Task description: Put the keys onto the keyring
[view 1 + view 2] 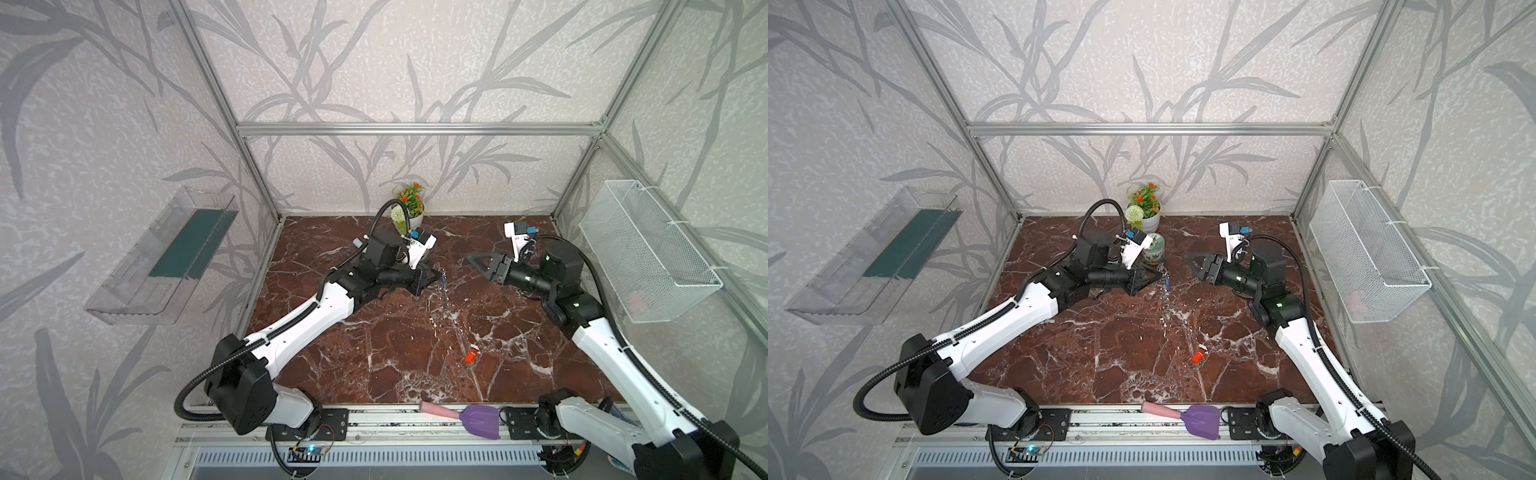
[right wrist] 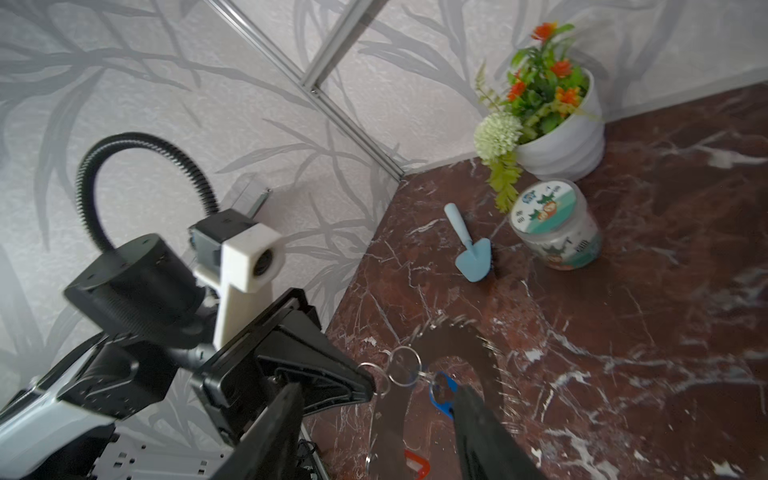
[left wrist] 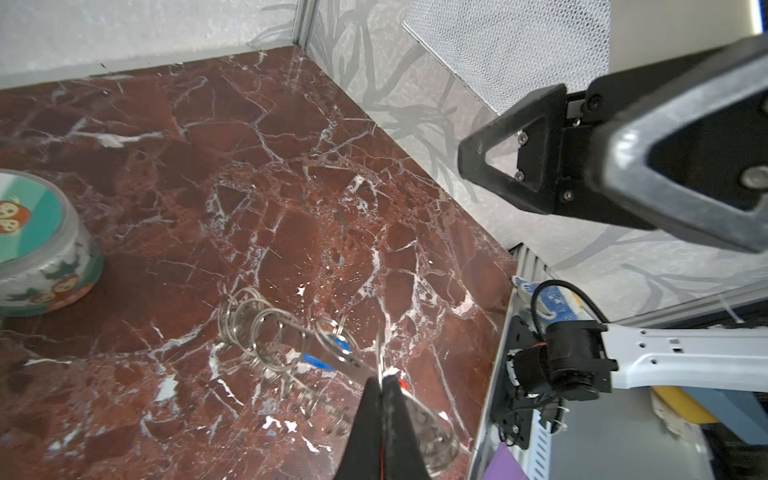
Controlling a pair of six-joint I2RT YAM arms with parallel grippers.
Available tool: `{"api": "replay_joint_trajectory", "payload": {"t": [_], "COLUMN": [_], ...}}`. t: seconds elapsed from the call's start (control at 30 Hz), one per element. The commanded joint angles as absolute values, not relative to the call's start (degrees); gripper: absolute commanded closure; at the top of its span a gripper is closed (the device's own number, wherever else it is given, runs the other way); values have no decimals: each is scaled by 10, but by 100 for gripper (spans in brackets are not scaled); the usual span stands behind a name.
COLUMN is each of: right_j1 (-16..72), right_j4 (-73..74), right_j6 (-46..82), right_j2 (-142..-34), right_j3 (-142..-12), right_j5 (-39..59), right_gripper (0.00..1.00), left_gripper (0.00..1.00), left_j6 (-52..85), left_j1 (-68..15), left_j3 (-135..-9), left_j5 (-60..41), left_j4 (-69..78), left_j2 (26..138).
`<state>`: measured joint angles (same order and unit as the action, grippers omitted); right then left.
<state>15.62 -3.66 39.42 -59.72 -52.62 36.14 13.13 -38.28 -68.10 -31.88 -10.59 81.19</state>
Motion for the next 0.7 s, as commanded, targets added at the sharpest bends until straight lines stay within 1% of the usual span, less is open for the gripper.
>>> {"api": "replay_joint_trajectory", "payload": {"t": [0.0, 0.2, 0.33, 0.5, 0.67], "right_j1": [156, 156, 159, 179, 180], "right_j4": [-173, -186, -248, -336, -364], "right_j6": [419, 496, 543, 573, 619], "right_j2": [-612, -611, -621, -640, -652], "right_j3": [-560, -555, -575, -619, -631], "right_j5": [314, 301, 280, 248, 271], "right_gripper": [42, 41, 41, 41, 47], "left_gripper": [100, 100, 100, 100, 100], "left_j6": [47, -51, -129, -214, -279], "left_j1": [-403, -445, -468, -490, -510], "left_j3": [-663, -593, -578, -566, -560], "left_j5": [-240, -151, -115, -95, -72], "left_j4": [-53, 72, 110, 146, 161], "left_j2": [779, 772, 790, 815, 840]}}
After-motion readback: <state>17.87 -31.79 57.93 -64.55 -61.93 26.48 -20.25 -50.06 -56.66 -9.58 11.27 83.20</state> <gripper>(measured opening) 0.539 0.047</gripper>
